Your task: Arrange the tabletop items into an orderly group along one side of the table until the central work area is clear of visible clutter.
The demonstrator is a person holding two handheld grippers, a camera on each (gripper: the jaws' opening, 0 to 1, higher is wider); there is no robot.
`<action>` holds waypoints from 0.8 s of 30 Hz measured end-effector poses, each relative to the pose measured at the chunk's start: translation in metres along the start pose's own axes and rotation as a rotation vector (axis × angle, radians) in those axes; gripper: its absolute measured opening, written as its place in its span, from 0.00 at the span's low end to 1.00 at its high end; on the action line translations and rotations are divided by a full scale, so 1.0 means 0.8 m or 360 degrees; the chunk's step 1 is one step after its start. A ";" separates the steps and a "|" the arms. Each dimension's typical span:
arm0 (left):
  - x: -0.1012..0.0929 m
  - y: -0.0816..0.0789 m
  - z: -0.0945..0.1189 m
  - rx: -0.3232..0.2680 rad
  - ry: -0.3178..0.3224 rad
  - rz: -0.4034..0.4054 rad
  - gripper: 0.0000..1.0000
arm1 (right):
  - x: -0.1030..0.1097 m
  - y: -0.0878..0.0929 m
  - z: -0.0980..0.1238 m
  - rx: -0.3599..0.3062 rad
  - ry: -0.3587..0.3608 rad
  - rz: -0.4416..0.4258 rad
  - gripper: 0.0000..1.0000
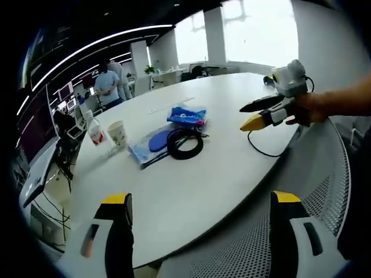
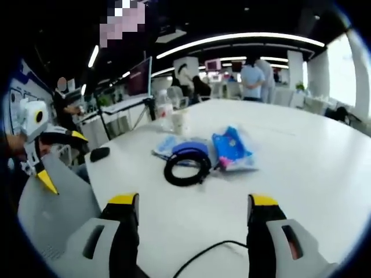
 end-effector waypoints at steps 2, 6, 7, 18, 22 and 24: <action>-0.001 -0.006 -0.003 -0.0014 0.0011 -0.0007 0.99 | -0.001 -0.007 0.004 -0.0034 0.0011 0.0004 0.74; 0.006 -0.011 -0.011 -0.0024 0.0020 -0.0005 0.99 | -0.004 -0.008 0.011 -0.0029 0.0028 0.0001 0.77; 0.006 -0.013 -0.014 -0.0030 0.0044 0.0038 0.99 | -0.004 -0.014 0.013 -0.0071 0.0029 -0.0011 0.78; 0.028 -0.020 -0.037 -0.0034 0.0045 0.0196 0.99 | -0.001 -0.020 0.020 -0.0076 0.0042 0.0031 0.81; 0.030 -0.020 -0.045 -0.0017 0.0052 0.0192 0.99 | -0.003 -0.022 0.020 -0.0099 0.0044 0.0013 0.82; 0.029 -0.019 -0.048 -0.0010 0.0061 0.0191 0.99 | -0.006 -0.021 0.020 -0.0094 0.0052 -0.0003 0.82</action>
Point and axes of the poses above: the point that each gripper's makers call its tool centre point, and the gripper's own axes: z roughly backward along the fingers, x roughly to its left, y roughly out of its underside, the point moved 2 cm from there along z, roughly backward along the fingers, and after that the axes turned 11 degrees about -x, right-handed, at the moved point
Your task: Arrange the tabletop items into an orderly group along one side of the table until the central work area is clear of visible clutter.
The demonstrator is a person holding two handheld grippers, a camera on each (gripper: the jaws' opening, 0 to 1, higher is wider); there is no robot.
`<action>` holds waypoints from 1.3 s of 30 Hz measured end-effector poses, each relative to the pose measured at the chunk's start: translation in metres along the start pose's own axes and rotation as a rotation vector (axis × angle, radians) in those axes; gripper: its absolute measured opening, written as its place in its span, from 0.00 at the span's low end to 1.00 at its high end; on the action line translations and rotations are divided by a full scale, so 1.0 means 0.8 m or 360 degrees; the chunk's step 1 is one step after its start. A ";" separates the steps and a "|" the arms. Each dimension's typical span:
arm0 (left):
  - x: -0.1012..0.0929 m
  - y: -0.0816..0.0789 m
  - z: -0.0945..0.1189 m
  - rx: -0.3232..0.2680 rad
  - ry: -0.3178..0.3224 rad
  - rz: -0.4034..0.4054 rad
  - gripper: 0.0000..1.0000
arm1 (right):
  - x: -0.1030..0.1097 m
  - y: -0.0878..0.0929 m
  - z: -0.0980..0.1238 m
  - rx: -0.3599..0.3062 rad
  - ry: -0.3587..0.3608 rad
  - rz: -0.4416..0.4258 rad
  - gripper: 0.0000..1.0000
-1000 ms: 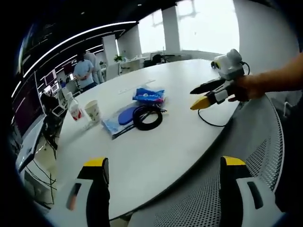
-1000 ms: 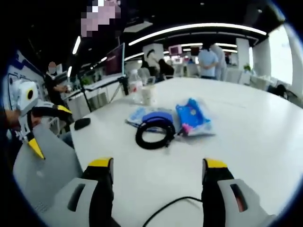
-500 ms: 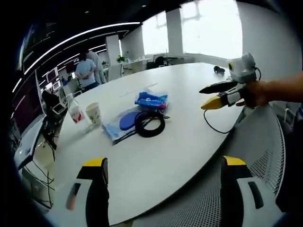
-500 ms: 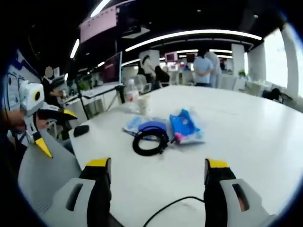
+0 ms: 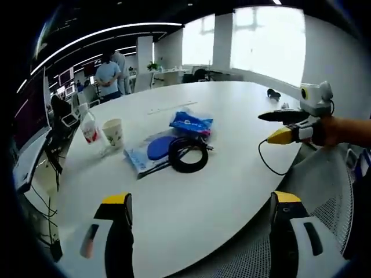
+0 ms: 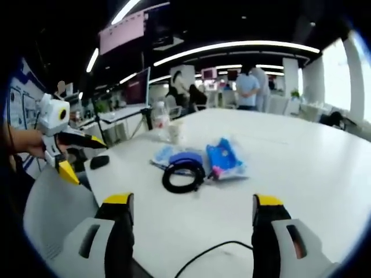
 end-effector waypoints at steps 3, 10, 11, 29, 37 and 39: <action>-0.001 0.001 -0.004 0.0014 0.0015 -0.0006 0.99 | -0.003 -0.004 0.000 -0.0029 0.0015 -0.0027 0.83; 0.001 0.001 -0.017 0.0025 0.0031 -0.0001 0.99 | -0.003 -0.004 -0.002 -0.0035 0.0008 -0.0044 0.83; 0.001 0.001 -0.018 0.0027 0.0032 -0.0002 0.99 | -0.003 -0.003 -0.002 -0.0033 0.0006 -0.0044 0.84; 0.002 -0.013 -0.067 0.0040 0.0112 -0.0011 0.99 | -0.029 0.003 0.003 -0.0048 0.0141 -0.0168 0.86; 0.006 -0.021 -0.097 0.0049 0.0156 -0.0018 0.99 | -0.038 0.010 0.000 -0.0021 0.0175 -0.0199 0.86; 0.008 -0.024 -0.104 0.0048 0.0162 -0.0012 0.99 | -0.040 0.015 -0.003 -0.0003 0.0172 -0.0203 0.86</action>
Point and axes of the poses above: the point that each gripper's makers call its tool centre point, and the gripper's own axes: z roughly backward along the fingers, x roughly to its left, y roughly out of its underside, the point moved 2 cm from there along z, roughly backward along the fingers, and after that the axes turned 11 degrees about -x, right-handed, at the moved point
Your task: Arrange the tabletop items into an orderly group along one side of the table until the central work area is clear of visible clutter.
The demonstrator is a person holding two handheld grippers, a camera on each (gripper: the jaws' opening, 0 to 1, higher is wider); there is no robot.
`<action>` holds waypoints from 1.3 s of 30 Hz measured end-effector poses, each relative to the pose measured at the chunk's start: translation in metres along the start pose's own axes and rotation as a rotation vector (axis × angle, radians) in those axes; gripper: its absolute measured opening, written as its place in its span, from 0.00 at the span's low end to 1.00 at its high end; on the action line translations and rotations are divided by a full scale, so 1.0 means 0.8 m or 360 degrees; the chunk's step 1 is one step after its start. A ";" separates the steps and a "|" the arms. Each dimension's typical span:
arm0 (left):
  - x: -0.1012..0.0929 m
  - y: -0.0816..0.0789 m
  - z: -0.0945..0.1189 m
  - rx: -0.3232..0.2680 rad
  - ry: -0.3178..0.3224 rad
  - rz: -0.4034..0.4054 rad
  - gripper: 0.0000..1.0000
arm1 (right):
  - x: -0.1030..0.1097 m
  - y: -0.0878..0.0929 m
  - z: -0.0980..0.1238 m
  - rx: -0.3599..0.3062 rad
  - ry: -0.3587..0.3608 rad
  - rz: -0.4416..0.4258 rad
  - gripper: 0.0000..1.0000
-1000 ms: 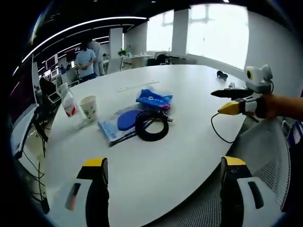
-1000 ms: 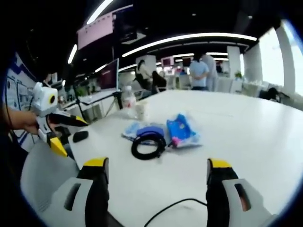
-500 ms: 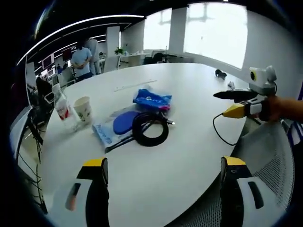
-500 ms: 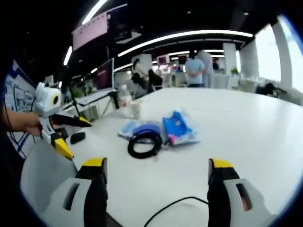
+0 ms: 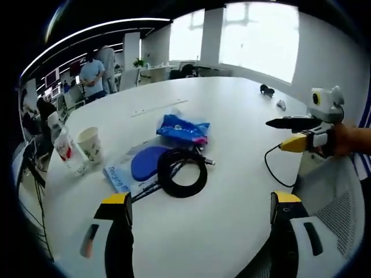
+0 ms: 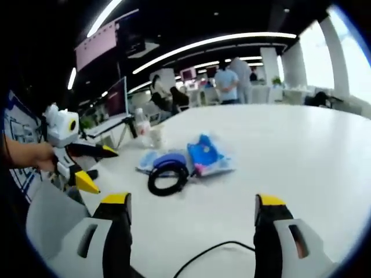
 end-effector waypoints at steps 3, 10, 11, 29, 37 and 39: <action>0.004 -0.003 -0.009 0.0006 0.0009 0.0005 0.99 | -0.004 0.004 -0.005 0.0021 0.0000 -0.0011 0.86; 0.018 -0.010 -0.034 0.0031 0.0038 -0.0012 0.99 | -0.014 0.002 -0.021 0.0029 0.0015 -0.0026 0.86; 0.019 -0.012 -0.038 0.0033 0.0041 -0.0015 0.99 | -0.017 0.000 -0.025 0.0046 0.0014 0.0039 0.86; 0.059 -0.047 -0.114 0.0032 0.0066 -0.0018 0.99 | -0.059 -0.025 -0.102 -0.0010 0.0046 -0.0040 0.84; 0.077 -0.052 -0.142 0.0043 0.0049 -0.0008 0.99 | -0.067 -0.014 -0.114 0.0044 0.0057 -0.0063 0.81; 0.080 -0.055 -0.149 0.0036 0.0043 -0.0001 0.99 | -0.071 -0.015 -0.117 0.0035 0.0067 -0.0078 0.81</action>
Point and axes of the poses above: the point that each gripper's makers call its tool centre point, and the gripper's own axes: z roughly backward along the fingers, x roughly to its left, y roughly out of its underside, the point moved 2 cm from there along z, roughly backward along the fingers, and after that the axes turned 11 degrees about -x, right-handed, at the moved point
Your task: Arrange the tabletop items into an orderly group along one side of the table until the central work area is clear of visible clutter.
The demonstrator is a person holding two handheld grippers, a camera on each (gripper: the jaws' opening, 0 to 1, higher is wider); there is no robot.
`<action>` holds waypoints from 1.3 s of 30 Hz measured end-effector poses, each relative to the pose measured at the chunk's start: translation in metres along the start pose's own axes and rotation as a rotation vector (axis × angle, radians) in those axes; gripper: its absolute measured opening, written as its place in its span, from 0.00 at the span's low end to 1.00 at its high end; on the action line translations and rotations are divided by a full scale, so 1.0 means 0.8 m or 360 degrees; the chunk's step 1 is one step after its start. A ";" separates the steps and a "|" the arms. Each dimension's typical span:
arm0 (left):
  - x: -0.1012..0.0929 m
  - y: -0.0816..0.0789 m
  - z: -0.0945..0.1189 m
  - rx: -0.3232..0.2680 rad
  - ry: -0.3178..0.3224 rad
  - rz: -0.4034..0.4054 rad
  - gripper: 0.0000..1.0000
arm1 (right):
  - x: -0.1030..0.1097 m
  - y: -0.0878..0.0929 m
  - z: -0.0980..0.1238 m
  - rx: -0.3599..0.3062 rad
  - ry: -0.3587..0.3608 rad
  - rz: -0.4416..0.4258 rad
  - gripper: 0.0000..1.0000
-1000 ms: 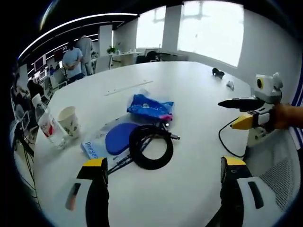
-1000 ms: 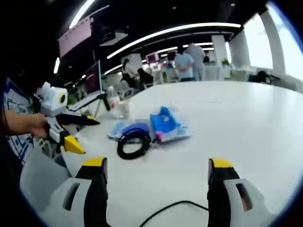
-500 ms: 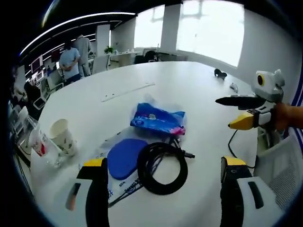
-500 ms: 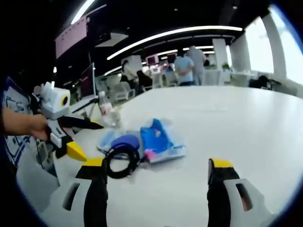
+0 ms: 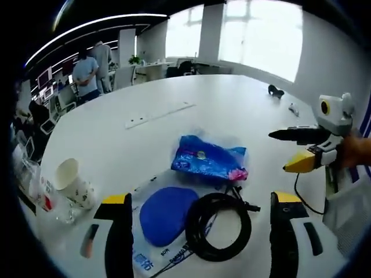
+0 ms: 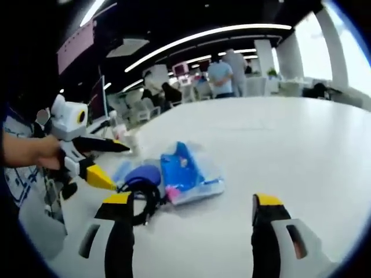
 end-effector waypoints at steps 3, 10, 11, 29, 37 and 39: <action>0.001 -0.005 -0.008 -0.0005 0.0003 0.0005 0.99 | -0.002 0.001 -0.003 0.0005 0.0006 -0.0007 0.80; -0.002 -0.012 -0.031 0.0005 0.0038 -0.0025 0.99 | -0.009 0.007 -0.009 0.0018 0.0044 -0.0056 0.78; -0.002 -0.013 -0.035 0.0005 0.0042 -0.0027 0.99 | -0.009 0.008 -0.010 0.0025 0.0046 -0.0055 0.77; 0.017 -0.024 -0.085 0.0050 0.0078 -0.0061 0.93 | -0.014 0.022 -0.039 0.0147 0.0163 -0.0157 0.64; 0.013 -0.026 -0.106 0.0060 0.0143 -0.0099 0.81 | -0.007 0.021 -0.052 0.0156 0.0167 -0.0173 0.52; 0.009 -0.025 -0.109 0.0075 0.0181 -0.0084 0.76 | -0.008 0.022 -0.055 0.0161 0.0175 -0.0188 0.46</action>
Point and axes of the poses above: the point that each gripper's makers call its tool centre point, and the gripper's own axes: z roughly backward along the fingers, x roughly to its left, y roughly out of its underside, the point moved 2 cm from there along z, roughly backward along the fingers, and after that the axes turned 11 degrees about -x, right-handed, at the moved point
